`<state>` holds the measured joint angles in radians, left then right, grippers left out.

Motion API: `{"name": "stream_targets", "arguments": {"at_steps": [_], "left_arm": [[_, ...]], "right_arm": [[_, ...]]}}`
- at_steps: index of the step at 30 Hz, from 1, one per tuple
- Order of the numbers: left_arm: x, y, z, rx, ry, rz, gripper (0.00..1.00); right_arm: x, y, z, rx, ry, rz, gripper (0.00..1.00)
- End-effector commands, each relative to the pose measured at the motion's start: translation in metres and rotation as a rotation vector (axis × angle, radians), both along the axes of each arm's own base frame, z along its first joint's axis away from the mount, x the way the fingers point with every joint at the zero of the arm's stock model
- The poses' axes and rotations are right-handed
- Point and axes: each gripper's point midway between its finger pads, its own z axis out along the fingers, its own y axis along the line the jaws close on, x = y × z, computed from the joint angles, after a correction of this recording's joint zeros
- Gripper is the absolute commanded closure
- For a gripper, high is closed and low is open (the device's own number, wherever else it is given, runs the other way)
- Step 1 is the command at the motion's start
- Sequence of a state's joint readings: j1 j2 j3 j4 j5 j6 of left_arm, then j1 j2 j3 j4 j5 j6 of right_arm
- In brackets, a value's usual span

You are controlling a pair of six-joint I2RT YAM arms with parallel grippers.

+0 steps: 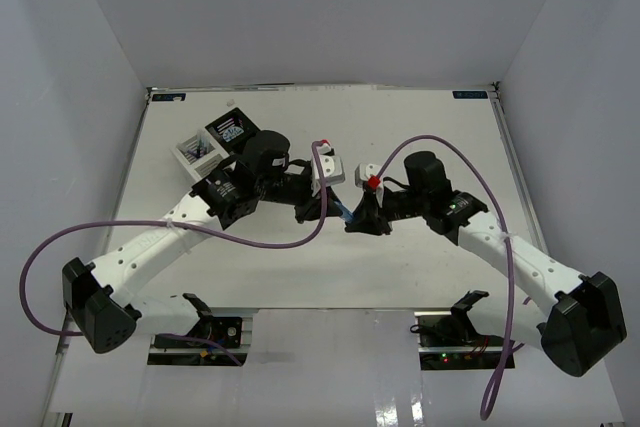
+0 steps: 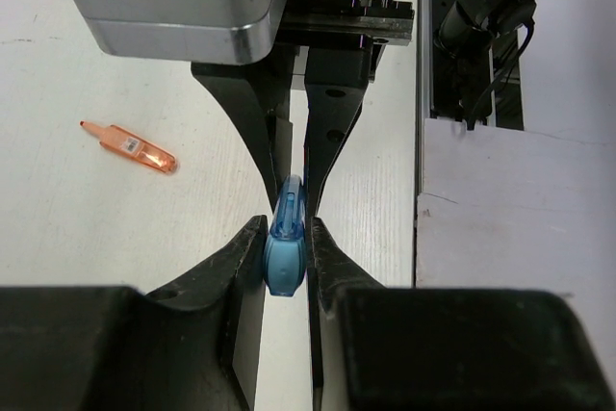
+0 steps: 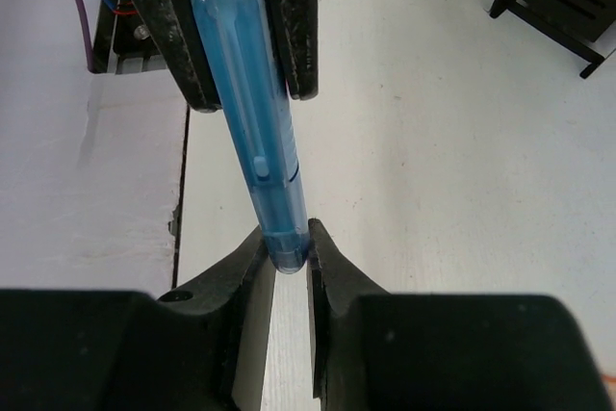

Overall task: Sort the stationery into containers
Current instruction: Close the pen cap on the pen.

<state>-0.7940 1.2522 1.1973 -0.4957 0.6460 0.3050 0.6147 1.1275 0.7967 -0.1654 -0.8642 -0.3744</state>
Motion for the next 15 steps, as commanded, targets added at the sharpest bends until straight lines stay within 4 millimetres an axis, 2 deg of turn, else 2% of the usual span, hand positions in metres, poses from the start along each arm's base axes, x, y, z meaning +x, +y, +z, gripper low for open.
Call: {"name": "stream_targets", "arguments": {"at_steps": [1, 8, 13, 15], "left_arm": [[-0.010, 0.007, -0.023, 0.051, 0.053, -0.009, 1.00], [-0.018, -0.002, -0.036, 0.044, 0.139, -0.050, 1.00], [-0.017, -0.012, -0.027, -0.029, 0.139, -0.062, 1.00], [-0.016, -0.012, -0.030, -0.031, 0.140, -0.049, 1.00]], "right_arm": [[0.006, 0.006, 0.073, 0.153, -0.188, 0.008, 0.92], [0.007, 0.011, 0.094, 0.216, -0.209, 0.003, 0.92], [0.005, 0.014, 0.097, 0.243, -0.189, 0.029, 0.92], [0.005, 0.015, 0.100, 0.252, -0.192, 0.026, 0.92]]}}
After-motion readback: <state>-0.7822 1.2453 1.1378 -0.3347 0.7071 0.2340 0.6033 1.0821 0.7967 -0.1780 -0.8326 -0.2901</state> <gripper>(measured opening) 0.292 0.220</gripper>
